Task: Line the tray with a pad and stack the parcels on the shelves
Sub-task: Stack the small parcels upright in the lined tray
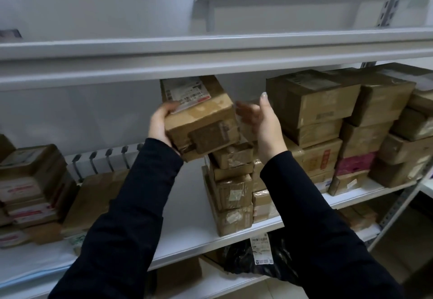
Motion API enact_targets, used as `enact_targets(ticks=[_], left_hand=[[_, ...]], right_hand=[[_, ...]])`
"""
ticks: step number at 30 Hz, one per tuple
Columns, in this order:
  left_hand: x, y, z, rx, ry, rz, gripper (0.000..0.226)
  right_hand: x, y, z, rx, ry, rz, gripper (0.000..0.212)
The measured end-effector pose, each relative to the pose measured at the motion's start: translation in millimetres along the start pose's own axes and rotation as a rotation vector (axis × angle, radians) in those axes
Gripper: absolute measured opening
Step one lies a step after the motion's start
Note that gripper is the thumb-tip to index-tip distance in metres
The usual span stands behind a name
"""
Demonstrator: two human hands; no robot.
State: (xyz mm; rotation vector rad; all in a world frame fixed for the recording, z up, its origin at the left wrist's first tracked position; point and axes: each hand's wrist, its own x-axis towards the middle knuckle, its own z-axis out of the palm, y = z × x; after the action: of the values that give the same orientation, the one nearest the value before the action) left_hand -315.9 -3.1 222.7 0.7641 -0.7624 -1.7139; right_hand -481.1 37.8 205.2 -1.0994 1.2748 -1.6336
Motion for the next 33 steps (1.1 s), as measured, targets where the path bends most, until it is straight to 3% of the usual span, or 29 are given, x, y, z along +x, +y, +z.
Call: enact_targets(ticks=[2, 6, 9, 11, 15, 19, 24, 28, 33], left_hand=[[1.4, 4.5, -17.6, -0.063, -0.004, 0.058, 0.020], [0.6, 1.3, -50.9, -0.217, 0.015, 0.087, 0.019], [-0.4, -8.4, -70.8, -0.253, 0.052, 0.078, 0.024], [-2.3, -12.5, -84.0, -0.235, 0.086, 0.072, 0.027], [-6.3, -12.7, -108.2, -0.127, 0.156, 0.081, 0.037], [-12.6, -11.4, -130.5, -0.041, 0.166, 0.058, 0.026], [-26.6, -0.7, -162.5, -0.002, 0.289, 0.034, 0.019], [-35.4, 11.6, -193.2, 0.012, 0.381, 0.014, 0.025], [-45.4, 34.4, -227.4, 0.085, 0.487, -0.010, 0.024]], right_hand=[[3.3, 6.2, 0.6, -0.289, 0.079, 0.052, 0.064], [-5.6, 18.5, 9.4, -0.957, -0.071, 0.259, 0.098], [-5.1, 26.2, 17.4, -1.108, -0.089, 0.295, 0.104], [-2.7, 26.9, 22.3, -1.148, -0.068, 0.248, 0.094], [-5.6, 21.4, 30.4, -1.130, 0.031, 0.098, 0.074], [-10.6, 17.7, 44.5, -1.003, 0.120, -0.054, 0.076], [-18.3, 24.0, 82.7, -0.639, -0.002, -0.167, 0.070], [-28.2, 46.1, 123.3, -0.336, -0.244, 0.046, 0.067], [-39.2, 71.6, 173.8, -0.237, -0.384, 0.248, 0.073]])
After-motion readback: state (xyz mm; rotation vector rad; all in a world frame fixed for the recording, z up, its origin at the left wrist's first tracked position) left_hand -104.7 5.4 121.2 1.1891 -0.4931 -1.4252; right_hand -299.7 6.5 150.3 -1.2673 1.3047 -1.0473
